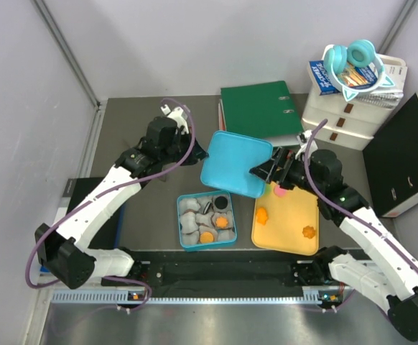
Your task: Pack the cookies
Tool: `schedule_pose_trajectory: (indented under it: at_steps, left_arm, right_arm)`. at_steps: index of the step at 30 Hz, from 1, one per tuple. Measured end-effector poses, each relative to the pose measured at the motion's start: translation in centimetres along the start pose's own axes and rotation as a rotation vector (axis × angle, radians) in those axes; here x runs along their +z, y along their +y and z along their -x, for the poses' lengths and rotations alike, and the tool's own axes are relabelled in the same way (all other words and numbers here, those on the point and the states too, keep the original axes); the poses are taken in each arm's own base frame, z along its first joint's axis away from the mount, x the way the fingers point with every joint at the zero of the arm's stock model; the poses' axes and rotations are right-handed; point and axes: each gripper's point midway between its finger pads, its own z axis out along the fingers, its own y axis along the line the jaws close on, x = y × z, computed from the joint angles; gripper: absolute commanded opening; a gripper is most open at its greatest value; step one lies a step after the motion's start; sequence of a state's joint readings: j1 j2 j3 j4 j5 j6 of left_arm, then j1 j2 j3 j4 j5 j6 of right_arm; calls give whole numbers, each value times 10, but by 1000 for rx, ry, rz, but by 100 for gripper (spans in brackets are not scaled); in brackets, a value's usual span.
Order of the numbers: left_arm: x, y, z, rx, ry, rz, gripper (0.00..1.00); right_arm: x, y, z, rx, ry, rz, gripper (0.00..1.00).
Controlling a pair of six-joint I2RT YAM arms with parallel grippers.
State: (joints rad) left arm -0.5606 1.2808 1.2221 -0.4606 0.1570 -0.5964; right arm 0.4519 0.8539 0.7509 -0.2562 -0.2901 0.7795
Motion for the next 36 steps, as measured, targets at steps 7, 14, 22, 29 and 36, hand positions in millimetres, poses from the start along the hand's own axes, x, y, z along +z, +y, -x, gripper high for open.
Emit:
schedule_pose_trajectory:
  at_steps: [7,14,22,29,36]
  left_arm:
    - [0,-7,-1,-4,10,-35,0]
    - [3,-5,-9,-11,28,-45,0]
    - [7,1,-15,-14,38,-33,12]
    - [7,8,1,14,-16,21,48]
    - [-7,35,42,-32,-161,175,93]
  right_arm:
    - [18,8,9,48,3,76,86]
    - [27,10,3,82,27,133,44]
    - [24,26,8,76,20,204,6]
    - [23,18,-1,49,54,179,0]
    - [20,18,-3,-99,81,100,0]
